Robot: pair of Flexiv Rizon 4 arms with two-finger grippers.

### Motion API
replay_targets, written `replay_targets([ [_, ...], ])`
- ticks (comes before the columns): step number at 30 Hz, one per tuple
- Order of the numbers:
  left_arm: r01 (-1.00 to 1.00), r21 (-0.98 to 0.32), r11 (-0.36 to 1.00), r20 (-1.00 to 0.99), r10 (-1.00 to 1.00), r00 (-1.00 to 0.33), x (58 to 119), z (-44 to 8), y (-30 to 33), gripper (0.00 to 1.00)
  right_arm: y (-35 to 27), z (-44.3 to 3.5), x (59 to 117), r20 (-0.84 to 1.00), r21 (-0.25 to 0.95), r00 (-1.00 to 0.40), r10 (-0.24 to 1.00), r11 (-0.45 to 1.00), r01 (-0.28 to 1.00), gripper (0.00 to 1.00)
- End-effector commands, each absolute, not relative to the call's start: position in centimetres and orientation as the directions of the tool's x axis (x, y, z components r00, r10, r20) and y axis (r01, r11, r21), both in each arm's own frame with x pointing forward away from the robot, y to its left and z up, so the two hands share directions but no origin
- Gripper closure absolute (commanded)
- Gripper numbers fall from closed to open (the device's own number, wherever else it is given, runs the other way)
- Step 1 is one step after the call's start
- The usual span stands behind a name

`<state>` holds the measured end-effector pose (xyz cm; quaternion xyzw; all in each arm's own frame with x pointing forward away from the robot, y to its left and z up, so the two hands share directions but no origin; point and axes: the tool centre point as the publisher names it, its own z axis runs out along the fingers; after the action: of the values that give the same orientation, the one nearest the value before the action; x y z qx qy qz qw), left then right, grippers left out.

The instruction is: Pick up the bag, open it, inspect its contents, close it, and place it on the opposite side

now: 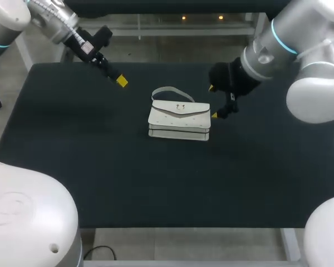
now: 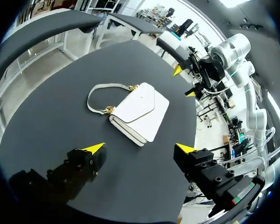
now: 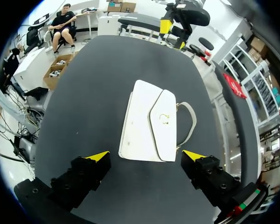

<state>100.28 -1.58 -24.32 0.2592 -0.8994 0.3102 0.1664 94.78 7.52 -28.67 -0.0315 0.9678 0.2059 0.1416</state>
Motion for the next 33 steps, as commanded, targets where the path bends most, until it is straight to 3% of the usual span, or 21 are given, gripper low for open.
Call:
replay_targets([
  [1, -0.467, -0.569, 0.677, 0.341, -0.322, -0.883, 101.0, -24.6, -1.3, 0.0, 9.1, -28.4, 94.7, -0.315, 0.302, -0.949, 0.017, 0.95, -0.083, 0.0],
  [10, -0.189, -0.665, 0.722, 0.106, -0.159, -0.982, 101.7, -23.5, -1.6, 0.0, 10.5, -28.8, 94.3, -0.318, 0.216, -0.941, 0.119, 0.975, 0.05, 0.0],
  [27, 0.016, -0.652, 0.758, -0.016, 0.007, -1.0, 100.7, -22.9, -2.0, 0.0, 10.2, -31.1, 93.2, -0.481, 0.196, -0.857, 0.186, 0.975, 0.101, 0.0],
  [33, 0.058, -0.664, 0.746, -0.037, 0.045, -0.998, 100.7, -22.7, -2.6, 0.0, 10.2, -31.8, 92.6, -0.531, 0.229, -0.829, 0.179, 0.971, 0.063, 0.0],
])
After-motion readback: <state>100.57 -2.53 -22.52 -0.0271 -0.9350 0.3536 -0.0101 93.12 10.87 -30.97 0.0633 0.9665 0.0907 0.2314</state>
